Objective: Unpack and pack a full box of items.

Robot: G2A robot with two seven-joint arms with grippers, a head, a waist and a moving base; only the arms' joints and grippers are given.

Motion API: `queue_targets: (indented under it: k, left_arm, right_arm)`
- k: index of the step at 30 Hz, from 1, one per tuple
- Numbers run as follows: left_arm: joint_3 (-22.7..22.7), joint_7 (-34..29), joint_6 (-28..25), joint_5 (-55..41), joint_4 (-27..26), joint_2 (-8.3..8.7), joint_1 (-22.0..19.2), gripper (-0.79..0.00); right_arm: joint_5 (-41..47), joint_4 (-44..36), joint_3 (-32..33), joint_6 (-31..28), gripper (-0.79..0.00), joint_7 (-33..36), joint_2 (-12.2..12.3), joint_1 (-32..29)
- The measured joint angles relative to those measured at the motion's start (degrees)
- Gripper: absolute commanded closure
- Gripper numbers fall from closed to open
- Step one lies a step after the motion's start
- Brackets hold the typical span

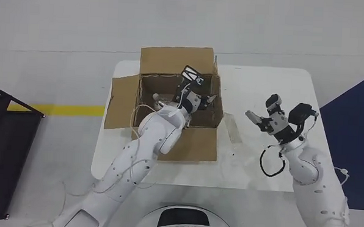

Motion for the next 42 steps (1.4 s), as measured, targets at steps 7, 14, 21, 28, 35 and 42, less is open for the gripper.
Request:
queue_targets:
  k: [7,14,21,28,35,42]
  left_arm:
    - [4.5,0.8,4.0,-0.9,5.1,-1.91,-4.1,-0.785]
    - [6.5,1.5,5.7,-0.7,10.7,-3.18,-6.2,-0.785]
    - [7.6,1.9,5.2,2.2,13.0,-3.65,-6.5,-0.785]
    - [5.1,2.4,5.2,4.6,10.4,-3.10,-4.4,-0.785]
    - [-4.2,3.1,2.1,3.6,-3.5,-0.84,3.4,-0.785]
    - [-18.3,6.6,-0.7,2.6,-14.7,1.74,14.9,-0.785]
  right_arm:
    - [6.7,-3.2,4.9,-11.9,-0.785,-5.4,0.4,-5.9]
    - [6.7,-3.2,4.9,-11.5,-0.785,-5.3,0.4,-5.9]
    - [6.7,-3.2,4.9,-11.5,-0.785,-5.3,0.4,-5.9]
    - [6.7,-3.2,4.9,-11.5,-0.785,-5.3,0.4,-5.9]
    - [6.7,-3.2,4.9,-11.5,-0.785,-5.3,0.4,-5.9]
    - [6.7,-3.2,4.9,-11.5,-0.785,-5.3,0.4,-5.9]
